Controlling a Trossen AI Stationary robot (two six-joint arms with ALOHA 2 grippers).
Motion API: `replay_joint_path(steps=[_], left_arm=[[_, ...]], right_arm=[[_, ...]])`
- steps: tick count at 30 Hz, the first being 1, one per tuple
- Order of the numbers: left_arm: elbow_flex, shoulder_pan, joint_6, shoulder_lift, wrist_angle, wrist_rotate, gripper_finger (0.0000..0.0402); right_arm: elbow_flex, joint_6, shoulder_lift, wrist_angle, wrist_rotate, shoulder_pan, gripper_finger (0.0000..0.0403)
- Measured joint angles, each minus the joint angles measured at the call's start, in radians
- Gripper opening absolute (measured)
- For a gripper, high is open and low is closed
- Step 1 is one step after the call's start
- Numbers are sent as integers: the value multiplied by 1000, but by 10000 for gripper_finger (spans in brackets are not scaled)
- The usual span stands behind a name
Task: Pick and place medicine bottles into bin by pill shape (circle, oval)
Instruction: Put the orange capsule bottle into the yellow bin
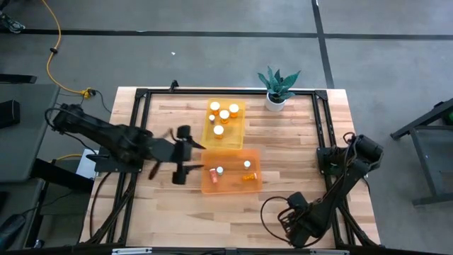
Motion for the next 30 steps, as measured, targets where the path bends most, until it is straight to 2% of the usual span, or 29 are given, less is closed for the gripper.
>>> replay_joint_path(steps=[5, 7, 11, 13, 16, 20, 23, 26, 30], left_arm=[[-1, 0, 2, -118, 12, -41, 264], [1, 0, 1, -160, 21, -56, 264], [1, 0, 0, -211, 19, -82, 264], [0, 0, -4, -217, 18, -83, 264], [0, 0, -8, -216, 19, -83, 264], [0, 0, -8, -196, 20, -82, 264], [0, 0, -9, -188, 21, -82, 264], [0, 0, -20, -187, 19, -82, 264], [0, -1, -37, -187, 16, -82, 264]], right_arm=[[63, -104, -59, -167, 39, -36, 174], [114, -174, -84, -270, 125, -68, 178], [233, -378, -117, -399, 369, -171, 180], [284, -524, -120, -399, 484, -251, 181], [315, -790, -117, -339, 568, -406, 181], [283, -1179, -97, -99, 568, -633, 181], [251, -1401, -70, 105, 495, -783, 181], [246, -1533, -25, 198, 459, -886, 181], [246, -1601, 30, 214, 426, -953, 181]])
